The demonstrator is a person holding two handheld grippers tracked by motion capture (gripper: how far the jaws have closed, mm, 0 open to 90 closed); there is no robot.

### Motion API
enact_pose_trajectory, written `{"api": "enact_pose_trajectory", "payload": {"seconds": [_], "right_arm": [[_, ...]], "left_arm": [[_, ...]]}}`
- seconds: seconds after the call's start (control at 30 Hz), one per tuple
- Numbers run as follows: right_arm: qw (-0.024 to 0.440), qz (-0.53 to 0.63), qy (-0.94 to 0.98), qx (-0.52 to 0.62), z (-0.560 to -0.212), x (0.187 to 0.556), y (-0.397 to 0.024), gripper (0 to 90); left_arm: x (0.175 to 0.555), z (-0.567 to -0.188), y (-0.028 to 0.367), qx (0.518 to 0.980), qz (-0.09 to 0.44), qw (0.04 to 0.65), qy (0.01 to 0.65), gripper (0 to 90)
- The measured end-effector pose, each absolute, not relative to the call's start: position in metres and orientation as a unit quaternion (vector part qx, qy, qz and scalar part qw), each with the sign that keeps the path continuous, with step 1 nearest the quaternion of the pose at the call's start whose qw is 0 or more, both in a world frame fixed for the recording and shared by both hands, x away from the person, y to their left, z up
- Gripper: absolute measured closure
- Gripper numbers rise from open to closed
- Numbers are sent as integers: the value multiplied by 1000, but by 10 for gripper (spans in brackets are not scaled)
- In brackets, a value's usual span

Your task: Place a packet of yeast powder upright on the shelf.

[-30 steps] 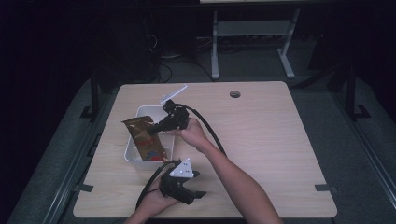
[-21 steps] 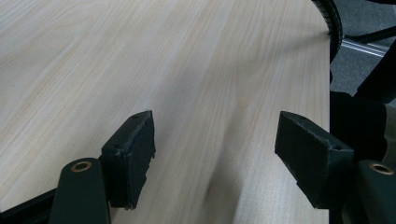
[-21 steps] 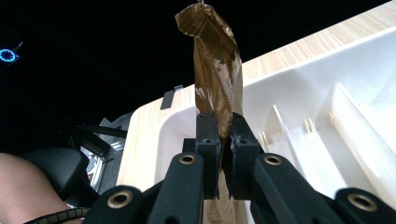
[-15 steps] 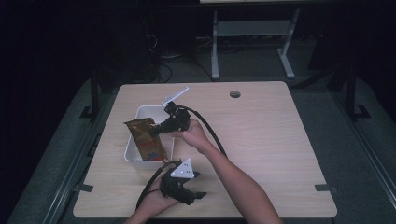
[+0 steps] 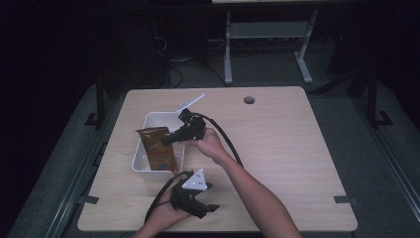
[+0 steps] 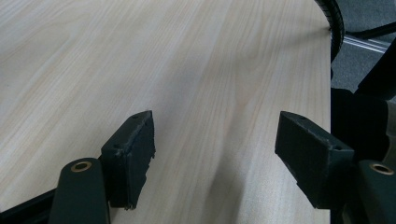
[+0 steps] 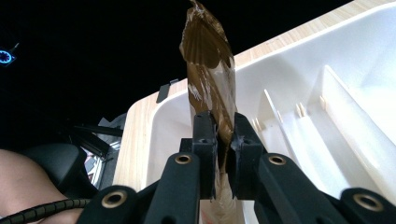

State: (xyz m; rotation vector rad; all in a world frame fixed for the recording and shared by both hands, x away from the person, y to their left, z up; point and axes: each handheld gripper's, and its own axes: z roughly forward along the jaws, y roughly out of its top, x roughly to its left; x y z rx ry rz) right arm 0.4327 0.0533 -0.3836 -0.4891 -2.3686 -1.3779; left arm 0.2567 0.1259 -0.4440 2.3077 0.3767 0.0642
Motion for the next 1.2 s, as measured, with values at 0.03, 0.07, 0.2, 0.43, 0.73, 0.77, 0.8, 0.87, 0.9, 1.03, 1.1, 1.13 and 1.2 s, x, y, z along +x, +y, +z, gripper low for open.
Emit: {"api": "enact_pose_trajectory", "payload": {"seconds": [0.03, 0.07, 0.2, 0.43, 0.73, 0.77, 0.8, 0.87, 0.9, 1.03, 1.1, 1.13, 1.2], "right_arm": [[179, -487, -837, -173, -384, 433, 53, 813], [182, -485, -837, -174, -385, 433, 52, 810], [180, -482, -839, -176, -386, 433, 49, 795], [184, -482, -838, -180, -388, 433, 46, 758], [183, -480, -839, -181, -387, 432, 41, 655], [181, -479, -840, -179, -387, 432, 41, 645], [179, -478, -841, -180, -386, 432, 40, 630], [180, -480, -839, -180, -385, 432, 38, 620], [178, -481, -839, -180, -385, 432, 38, 616], [175, -483, -839, -181, -382, 431, 31, 597], [175, -483, -838, -182, -381, 431, 30, 593], [173, -483, -839, -182, -380, 431, 28, 587], [169, -483, -839, -184, -378, 430, 25, 580]], "left_arm": [[257, -444, 126, 908, 25, 391, 149, 280], [257, -444, 126, 908, 24, 390, 149, 280], [257, -445, 125, 908, 24, 390, 148, 279], [257, -445, 125, 909, 24, 389, 148, 278], [257, -444, 126, 908, 24, 390, 149, 277], [257, -444, 126, 908, 24, 390, 148, 278], [257, -444, 125, 909, 24, 390, 148, 278], [257, -444, 126, 909, 25, 390, 148, 278], [258, -444, 126, 908, 25, 391, 149, 278], [258, -443, 127, 907, 27, 392, 150, 276], [258, -443, 127, 907, 28, 392, 149, 276], [259, -443, 127, 907, 28, 392, 149, 276], [259, -443, 127, 907, 27, 393, 150, 275]]}}
